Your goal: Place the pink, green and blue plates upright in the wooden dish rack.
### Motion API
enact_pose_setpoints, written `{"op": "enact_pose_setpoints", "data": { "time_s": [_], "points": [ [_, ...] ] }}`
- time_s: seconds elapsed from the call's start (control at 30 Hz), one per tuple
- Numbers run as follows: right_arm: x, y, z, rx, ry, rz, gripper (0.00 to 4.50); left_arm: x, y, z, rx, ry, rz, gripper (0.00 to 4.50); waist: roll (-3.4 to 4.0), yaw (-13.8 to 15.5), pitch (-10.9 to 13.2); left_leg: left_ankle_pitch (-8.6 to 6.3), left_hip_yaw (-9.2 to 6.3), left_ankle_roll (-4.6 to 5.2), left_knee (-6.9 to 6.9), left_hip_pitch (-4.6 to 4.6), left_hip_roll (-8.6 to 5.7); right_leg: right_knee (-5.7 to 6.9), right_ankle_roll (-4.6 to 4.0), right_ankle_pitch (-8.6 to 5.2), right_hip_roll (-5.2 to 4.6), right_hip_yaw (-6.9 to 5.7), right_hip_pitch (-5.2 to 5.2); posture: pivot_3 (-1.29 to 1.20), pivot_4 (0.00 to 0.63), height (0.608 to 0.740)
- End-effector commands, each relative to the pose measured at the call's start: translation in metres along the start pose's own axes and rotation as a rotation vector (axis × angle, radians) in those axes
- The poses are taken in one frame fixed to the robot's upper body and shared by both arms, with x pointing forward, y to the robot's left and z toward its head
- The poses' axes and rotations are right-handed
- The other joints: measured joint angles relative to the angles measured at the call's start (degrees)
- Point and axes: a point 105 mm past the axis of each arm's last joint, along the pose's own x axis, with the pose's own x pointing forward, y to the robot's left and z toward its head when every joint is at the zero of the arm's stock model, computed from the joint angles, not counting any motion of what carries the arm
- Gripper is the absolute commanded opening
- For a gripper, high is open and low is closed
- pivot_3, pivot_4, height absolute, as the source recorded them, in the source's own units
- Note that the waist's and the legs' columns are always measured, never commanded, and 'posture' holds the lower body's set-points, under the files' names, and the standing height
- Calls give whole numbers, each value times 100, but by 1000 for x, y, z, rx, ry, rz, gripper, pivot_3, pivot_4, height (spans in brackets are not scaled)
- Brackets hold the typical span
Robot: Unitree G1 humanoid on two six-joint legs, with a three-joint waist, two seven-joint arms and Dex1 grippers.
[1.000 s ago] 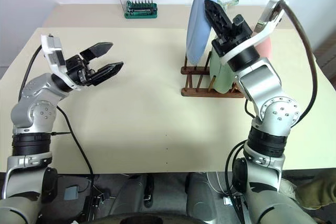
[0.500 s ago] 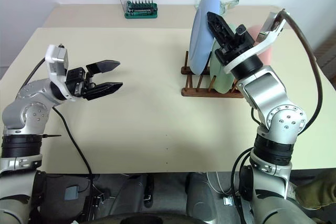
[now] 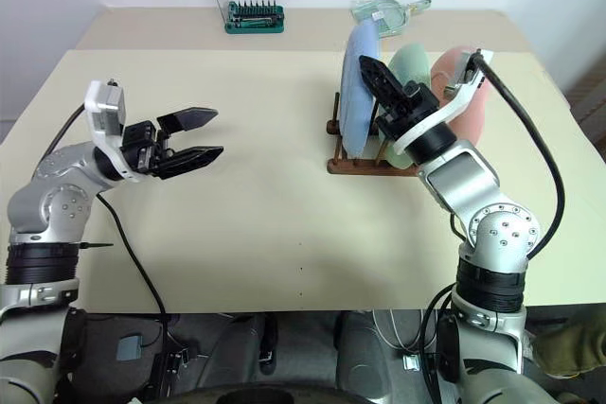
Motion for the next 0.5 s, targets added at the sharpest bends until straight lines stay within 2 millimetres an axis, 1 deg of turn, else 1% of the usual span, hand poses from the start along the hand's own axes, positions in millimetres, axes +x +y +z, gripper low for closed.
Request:
{"op": "enact_pose_setpoints", "data": {
  "time_s": [0.03,0.07,0.17,0.2,0.43,0.5],
  "points": [
    [2,17,9,-71,-27,61,2279,1,-3,9,44,-15,-10,4500,0,-2,0,0,0,0,0,0,0,0,0,0,0,0,0,0,150,740],
    [3,17,9,-89,-21,63,2880,1,-3,9,45,-15,-8,4500,0,-2,0,0,0,0,0,0,0,0,0,0,0,0,0,0,150,740],
    [4,18,9,-141,-12,63,4336,1,-3,10,45,-18,-5,4500,0,-3,0,0,0,0,0,0,0,0,0,0,0,0,0,0,150,740],
    [4,18,9,-157,-16,63,4452,1,-3,10,46,-19,-4,4500,0,-3,0,0,0,0,0,0,0,0,0,0,0,0,0,0,150,740],
    [6,23,16,-259,-46,85,4452,0,-2,10,50,-24,3,4500,0,2,0,0,0,0,0,0,0,0,0,0,0,0,0,0,150,740],
    [6,25,19,-356,-59,86,4452,0,-1,10,52,-24,2,4500,0,2,0,0,1,0,0,0,0,0,0,0,0,0,0,0,150,740]
  ]
}}
